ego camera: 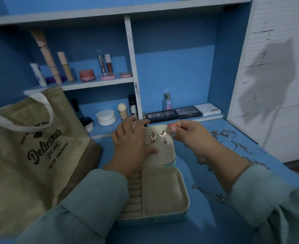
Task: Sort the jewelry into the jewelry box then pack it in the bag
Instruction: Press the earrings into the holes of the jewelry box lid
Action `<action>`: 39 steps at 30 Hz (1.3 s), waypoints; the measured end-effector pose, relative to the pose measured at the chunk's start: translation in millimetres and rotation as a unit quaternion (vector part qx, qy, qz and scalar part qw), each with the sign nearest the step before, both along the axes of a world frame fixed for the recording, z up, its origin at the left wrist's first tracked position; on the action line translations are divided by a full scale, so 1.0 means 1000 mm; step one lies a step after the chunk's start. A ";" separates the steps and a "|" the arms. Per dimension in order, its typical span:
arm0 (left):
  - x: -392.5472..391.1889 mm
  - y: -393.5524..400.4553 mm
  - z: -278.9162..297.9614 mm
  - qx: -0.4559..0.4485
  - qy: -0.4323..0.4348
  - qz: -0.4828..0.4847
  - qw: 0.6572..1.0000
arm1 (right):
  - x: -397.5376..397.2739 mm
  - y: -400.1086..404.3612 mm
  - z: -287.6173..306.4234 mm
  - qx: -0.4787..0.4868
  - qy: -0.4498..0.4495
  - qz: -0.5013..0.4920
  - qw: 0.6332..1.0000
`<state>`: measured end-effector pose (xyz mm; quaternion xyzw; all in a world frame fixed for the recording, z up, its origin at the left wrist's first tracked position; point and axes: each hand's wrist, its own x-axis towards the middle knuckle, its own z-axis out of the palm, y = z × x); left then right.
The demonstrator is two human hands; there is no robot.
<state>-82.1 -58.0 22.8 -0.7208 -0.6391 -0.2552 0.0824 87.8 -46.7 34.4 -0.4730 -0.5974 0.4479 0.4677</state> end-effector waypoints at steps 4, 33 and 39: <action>0.002 -0.001 0.011 -0.039 0.052 0.015 0.998 | 0.007 -0.002 0.007 -0.027 0.099 0.049 0.994; -0.001 -0.056 -0.035 0.385 0.235 0.000 0.892 | -0.015 0.000 0.014 -0.112 -0.250 0.223 0.936; -0.002 -0.055 -0.036 0.391 0.234 0.005 0.890 | -0.015 0.000 0.012 -0.114 -0.255 0.213 0.936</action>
